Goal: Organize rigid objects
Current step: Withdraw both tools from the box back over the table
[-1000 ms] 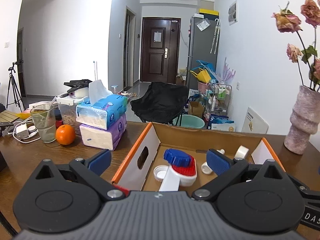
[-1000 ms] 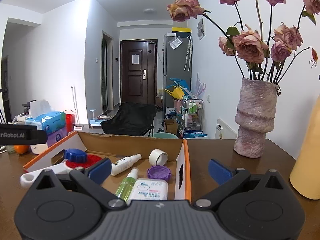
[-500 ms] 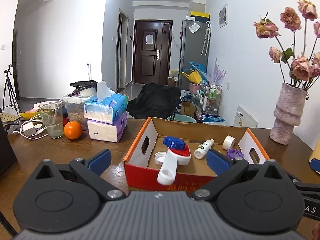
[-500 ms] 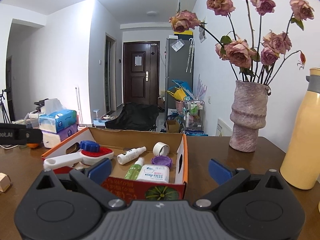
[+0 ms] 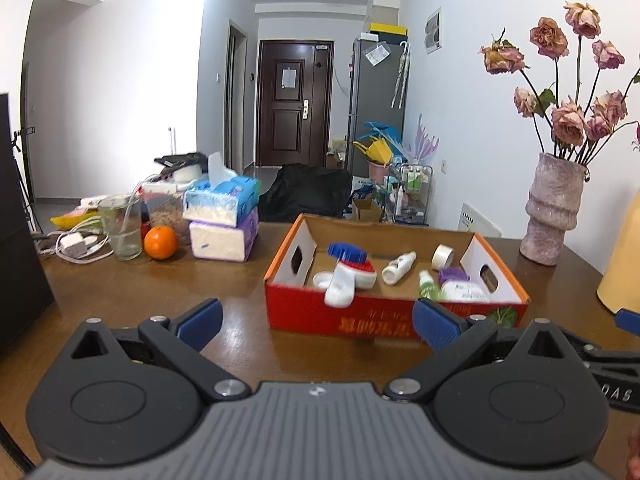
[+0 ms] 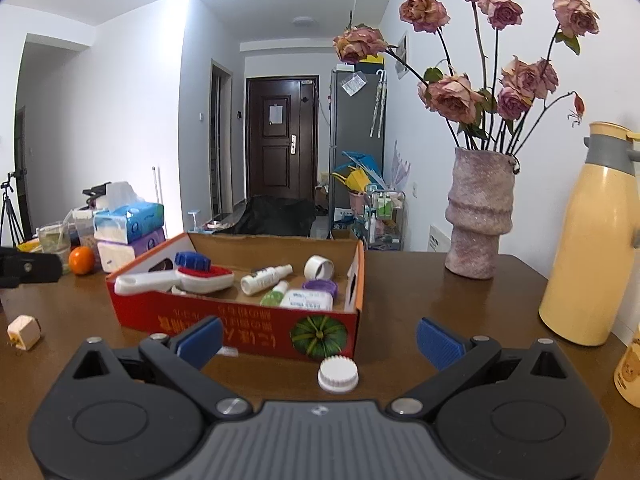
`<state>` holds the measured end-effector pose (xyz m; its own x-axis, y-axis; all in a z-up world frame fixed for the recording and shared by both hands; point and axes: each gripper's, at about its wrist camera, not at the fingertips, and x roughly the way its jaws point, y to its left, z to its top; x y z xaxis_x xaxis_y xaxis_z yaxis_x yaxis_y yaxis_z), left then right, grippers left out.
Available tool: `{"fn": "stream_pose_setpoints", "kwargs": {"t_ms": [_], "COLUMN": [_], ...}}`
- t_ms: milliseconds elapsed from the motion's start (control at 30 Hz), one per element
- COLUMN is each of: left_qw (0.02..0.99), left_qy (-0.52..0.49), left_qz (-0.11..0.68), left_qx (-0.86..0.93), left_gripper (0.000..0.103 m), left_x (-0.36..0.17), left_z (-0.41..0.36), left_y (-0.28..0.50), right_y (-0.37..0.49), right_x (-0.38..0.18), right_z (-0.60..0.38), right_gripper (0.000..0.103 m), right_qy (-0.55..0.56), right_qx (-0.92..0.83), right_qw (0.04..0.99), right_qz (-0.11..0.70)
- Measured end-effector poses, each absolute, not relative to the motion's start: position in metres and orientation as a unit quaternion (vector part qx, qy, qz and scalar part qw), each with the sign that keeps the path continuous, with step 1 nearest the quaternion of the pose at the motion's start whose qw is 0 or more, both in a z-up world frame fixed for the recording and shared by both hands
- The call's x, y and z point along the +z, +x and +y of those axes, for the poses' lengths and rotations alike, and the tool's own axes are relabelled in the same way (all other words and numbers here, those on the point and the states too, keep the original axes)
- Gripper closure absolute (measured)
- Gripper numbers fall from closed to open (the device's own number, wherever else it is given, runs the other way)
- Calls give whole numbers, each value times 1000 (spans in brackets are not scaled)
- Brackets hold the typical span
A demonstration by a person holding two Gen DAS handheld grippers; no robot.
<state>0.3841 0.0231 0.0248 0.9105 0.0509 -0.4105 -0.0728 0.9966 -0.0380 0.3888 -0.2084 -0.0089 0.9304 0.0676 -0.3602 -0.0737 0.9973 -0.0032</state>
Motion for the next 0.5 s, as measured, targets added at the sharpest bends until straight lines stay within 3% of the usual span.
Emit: {"fn": "stream_pose_setpoints", "kwargs": {"t_ms": [500], "left_qw": [971], "left_qy": [-26], "left_qz": [231], "left_qx": [59], "left_gripper": [0], "left_x": [3], "left_z": [66], "left_y": [341], "right_y": [358], "right_x": [-34], "right_z": [-212], "right_gripper": [0], "right_qy": [-16], "right_qx": [25], "right_qw": [976], "right_qz": [215]}}
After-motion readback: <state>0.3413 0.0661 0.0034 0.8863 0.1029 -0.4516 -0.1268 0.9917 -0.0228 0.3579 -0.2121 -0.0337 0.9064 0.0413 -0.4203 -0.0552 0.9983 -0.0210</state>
